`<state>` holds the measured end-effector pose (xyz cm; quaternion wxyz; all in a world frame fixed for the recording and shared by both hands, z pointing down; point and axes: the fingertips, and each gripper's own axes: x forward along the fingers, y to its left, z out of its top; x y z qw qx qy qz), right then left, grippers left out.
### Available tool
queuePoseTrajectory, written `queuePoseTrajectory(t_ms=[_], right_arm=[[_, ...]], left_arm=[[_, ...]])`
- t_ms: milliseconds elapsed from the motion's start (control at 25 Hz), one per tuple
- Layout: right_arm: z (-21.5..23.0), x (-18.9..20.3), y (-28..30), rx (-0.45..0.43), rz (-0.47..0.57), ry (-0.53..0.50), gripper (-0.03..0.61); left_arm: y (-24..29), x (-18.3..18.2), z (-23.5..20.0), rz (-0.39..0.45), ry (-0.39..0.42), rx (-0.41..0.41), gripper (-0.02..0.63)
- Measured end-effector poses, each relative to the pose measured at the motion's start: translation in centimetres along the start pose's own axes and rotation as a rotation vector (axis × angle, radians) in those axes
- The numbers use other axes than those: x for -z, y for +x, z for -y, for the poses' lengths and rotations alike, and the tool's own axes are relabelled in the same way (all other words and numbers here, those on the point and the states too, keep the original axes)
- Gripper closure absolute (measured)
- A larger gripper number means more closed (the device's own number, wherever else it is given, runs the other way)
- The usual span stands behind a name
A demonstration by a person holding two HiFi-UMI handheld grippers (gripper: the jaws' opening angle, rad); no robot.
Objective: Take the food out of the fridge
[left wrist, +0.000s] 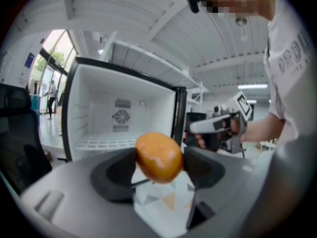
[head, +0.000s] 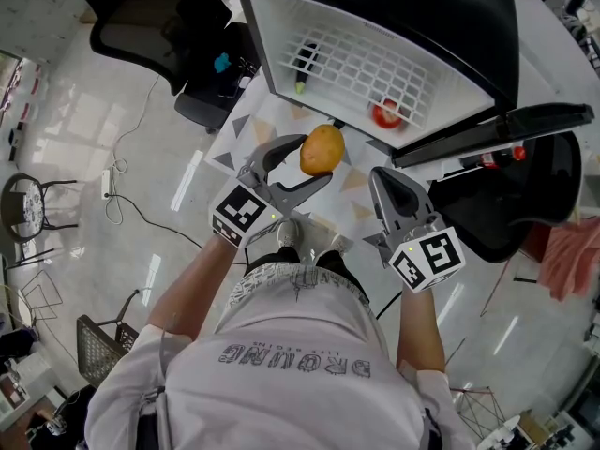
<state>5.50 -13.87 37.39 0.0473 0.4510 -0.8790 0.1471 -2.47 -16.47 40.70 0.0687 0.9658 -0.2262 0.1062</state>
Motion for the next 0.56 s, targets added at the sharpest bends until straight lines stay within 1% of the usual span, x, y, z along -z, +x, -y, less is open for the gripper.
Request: queuePoseTrajectory(t_ms=[560], right_arm=[[0.46,0.43,-0.21,-0.011,-0.014,-0.013,0.577]], left_arm=[[0.57,0.06,0.33,-0.013,0.018,-0.009,0.305]])
